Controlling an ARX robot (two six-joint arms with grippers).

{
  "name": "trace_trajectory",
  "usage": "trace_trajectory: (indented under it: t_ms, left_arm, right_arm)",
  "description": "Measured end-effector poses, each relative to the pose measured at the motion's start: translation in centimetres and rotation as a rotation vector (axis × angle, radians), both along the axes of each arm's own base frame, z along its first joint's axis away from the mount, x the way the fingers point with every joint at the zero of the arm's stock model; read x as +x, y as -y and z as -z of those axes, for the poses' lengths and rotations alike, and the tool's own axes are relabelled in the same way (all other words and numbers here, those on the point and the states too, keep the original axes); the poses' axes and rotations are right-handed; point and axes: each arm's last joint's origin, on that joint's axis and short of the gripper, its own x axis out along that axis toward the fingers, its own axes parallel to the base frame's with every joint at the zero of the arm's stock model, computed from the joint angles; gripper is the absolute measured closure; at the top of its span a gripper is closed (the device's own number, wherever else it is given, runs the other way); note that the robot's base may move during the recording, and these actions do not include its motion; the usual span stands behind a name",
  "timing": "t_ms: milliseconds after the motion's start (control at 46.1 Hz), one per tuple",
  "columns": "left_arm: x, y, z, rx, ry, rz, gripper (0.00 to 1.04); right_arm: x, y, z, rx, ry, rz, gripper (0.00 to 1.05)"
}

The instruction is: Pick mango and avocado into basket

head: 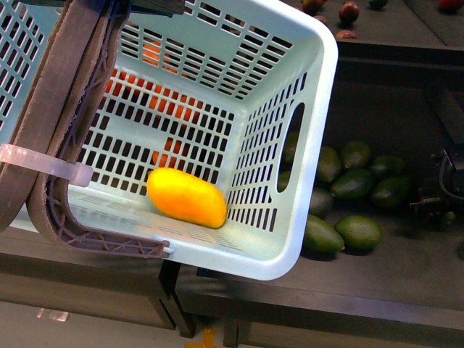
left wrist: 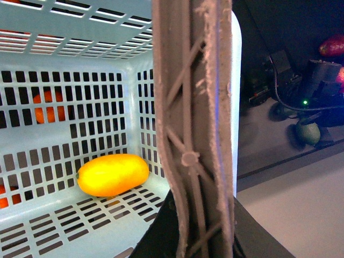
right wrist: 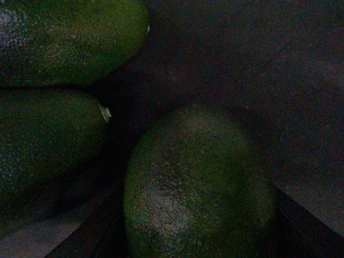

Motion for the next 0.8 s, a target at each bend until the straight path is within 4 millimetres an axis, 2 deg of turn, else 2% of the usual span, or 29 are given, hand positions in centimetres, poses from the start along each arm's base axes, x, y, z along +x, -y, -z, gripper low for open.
trace_trajectory:
  t_ms: [260, 455, 499, 564, 607, 694, 737, 802]
  left_arm:
    - [0.0, 0.0, 0.0, 0.000, 0.000, 0.000, 0.97]
    - [0.0, 0.0, 0.0, 0.000, 0.000, 0.000, 0.97]
    - [0.0, 0.0, 0.0, 0.000, 0.000, 0.000, 0.97]
    - [0.0, 0.0, 0.0, 0.000, 0.000, -0.001, 0.97]
    - [0.0, 0.0, 0.0, 0.000, 0.000, 0.000, 0.97]
    - [0.0, 0.0, 0.0, 0.000, 0.000, -0.001, 0.97]
    - [0.0, 0.0, 0.0, 0.000, 0.000, 0.000, 0.97]
    - [0.0, 0.0, 0.0, 0.000, 0.000, 0.000, 0.97]
  right_arm:
    - [-0.9, -0.3, -0.3, 0.032, -0.001, 0.026, 0.48]
    - [-1.9, -0.6, -2.4, 0.083, 0.034, 0.068, 0.48]
    - [-2.0, -0.7, -3.3, 0.097, 0.052, 0.074, 0.48]
    - [-2.4, -0.9, -5.6, 0.124, 0.098, 0.074, 0.48]
    - [-2.8, -1.1, -7.9, 0.141, 0.139, 0.070, 0.48]
    - [-3.3, -1.6, -10.2, 0.165, 0.175, 0.066, 0.48]
    - [-3.7, -2.0, -11.6, 0.180, 0.193, 0.060, 0.48]
    - [-4.7, -3.4, -14.8, 0.220, 0.226, 0.042, 0.48]
